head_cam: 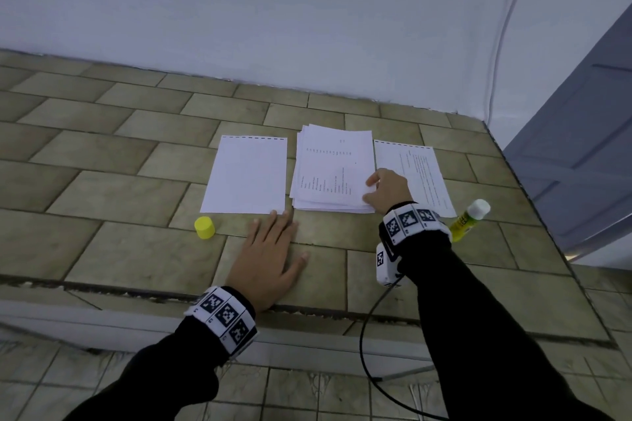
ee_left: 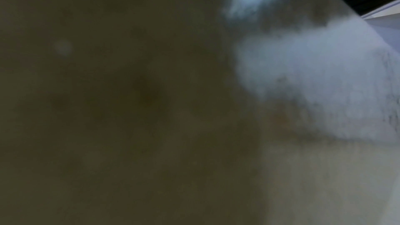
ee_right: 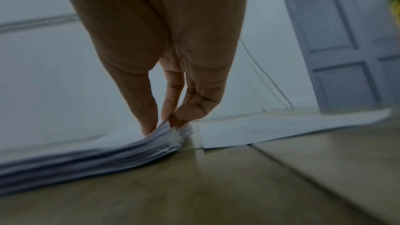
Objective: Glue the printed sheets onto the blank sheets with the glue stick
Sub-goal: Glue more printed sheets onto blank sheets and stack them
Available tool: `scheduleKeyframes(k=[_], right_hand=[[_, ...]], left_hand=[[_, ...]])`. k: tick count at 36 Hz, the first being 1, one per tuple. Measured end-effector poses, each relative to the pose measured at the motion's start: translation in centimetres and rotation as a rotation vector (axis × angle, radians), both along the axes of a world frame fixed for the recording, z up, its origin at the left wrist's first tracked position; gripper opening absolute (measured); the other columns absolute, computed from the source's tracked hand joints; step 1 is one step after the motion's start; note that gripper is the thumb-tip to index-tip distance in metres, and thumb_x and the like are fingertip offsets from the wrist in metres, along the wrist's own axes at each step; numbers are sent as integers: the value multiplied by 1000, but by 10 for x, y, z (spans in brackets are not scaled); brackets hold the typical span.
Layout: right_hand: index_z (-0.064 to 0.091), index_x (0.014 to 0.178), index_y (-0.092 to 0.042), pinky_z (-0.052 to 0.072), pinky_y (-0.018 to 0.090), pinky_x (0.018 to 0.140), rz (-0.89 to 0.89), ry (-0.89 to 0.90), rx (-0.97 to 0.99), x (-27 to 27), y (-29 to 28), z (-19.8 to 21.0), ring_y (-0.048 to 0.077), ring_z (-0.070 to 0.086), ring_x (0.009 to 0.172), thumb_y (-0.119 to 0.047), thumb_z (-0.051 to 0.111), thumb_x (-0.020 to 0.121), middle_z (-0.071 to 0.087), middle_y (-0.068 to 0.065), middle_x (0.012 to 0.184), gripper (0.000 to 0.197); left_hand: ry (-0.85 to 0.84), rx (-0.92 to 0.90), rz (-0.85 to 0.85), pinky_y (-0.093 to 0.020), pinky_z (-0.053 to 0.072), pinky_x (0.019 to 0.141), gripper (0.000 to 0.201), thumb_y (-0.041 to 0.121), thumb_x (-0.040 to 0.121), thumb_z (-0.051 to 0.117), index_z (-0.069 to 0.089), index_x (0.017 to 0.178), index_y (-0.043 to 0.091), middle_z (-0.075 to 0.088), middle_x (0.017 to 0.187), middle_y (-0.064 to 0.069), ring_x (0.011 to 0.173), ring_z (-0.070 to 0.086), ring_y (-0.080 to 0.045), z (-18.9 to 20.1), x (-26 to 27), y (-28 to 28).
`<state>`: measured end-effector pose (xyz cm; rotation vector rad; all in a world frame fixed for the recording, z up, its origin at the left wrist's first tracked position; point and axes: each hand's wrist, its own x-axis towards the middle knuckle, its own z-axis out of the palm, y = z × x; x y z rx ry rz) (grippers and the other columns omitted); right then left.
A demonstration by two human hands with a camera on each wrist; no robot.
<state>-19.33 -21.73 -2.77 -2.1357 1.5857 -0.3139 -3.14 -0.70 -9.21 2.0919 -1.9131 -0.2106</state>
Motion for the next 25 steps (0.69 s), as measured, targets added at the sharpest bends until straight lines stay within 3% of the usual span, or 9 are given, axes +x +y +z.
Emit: scheduleKeyframes(k=[5, 8, 12, 15, 18, 21, 23, 25], right_hand=[[56, 115, -10, 45, 35, 89, 33, 181, -25, 3, 8, 0, 31, 51, 112, -13, 61, 90, 45, 15, 124, 26], [54, 119, -12, 43, 35, 89, 52, 199, -67, -3, 15, 5, 31, 48, 114, -18, 57, 93, 42, 15, 127, 26], [56, 118, -13, 42, 30, 89, 97, -17, -159, -19, 33, 21, 26, 51, 111, -18, 58, 93, 45, 11, 126, 26], [60, 111, -14, 39, 24, 84, 152, -207, -293, -37, 53, 33, 21, 54, 105, -13, 60, 90, 50, 7, 118, 21], [62, 106, -13, 38, 25, 89, 218, -291, -418, -55, 73, 41, 17, 53, 105, -10, 65, 87, 54, 3, 111, 20], [62, 107, -13, 43, 36, 96, 119, -328, -592, -75, 84, 44, 21, 52, 110, -9, 71, 82, 55, 5, 115, 26], [59, 113, -14, 41, 44, 100, -31, -299, -688, -88, 84, 43, 24, 48, 117, -14, 74, 79, 52, 9, 124, 37], [54, 120, -10, 32, 44, 105, -182, -267, -737, -98, 82, 40, 30, 42, 125, -18, 77, 75, 47, 15, 134, 51]], left_hand=[[1, 22, -6, -38, -3, 123, 82, 63, 90, 8, 27, 153, 14, 17, 162, -3, 151, 3, -18, 1, 1, -1], [22, 15, -14, -37, -3, 122, 83, 63, 89, 7, 29, 152, 14, 17, 162, -4, 151, 4, -19, 1, 1, 0], [206, 2, -1, -31, -4, 120, 81, 63, 89, 12, 36, 149, 14, 16, 162, -3, 151, 6, -15, 5, 5, 1], [446, 11, 32, -21, 8, 116, 71, 65, 96, 25, 34, 150, 20, 13, 161, 7, 145, 6, 0, 24, 6, 3], [520, 25, -6, -3, 19, 102, 49, 42, 101, 41, 37, 147, 25, 29, 148, 17, 134, 24, 8, 58, 7, 3], [520, 56, 26, -14, 36, 96, 44, 39, 101, 45, 46, 142, 23, 54, 138, 6, 127, 48, -9, 88, 15, -3], [431, 81, 45, -21, 36, 98, 49, 42, 100, 44, 45, 143, 19, 52, 141, 3, 129, 47, -13, 101, 23, -13], [313, 97, 93, -27, 33, 103, 53, 43, 101, 43, 42, 145, 15, 47, 147, -1, 132, 44, -17, 109, 32, -26]])
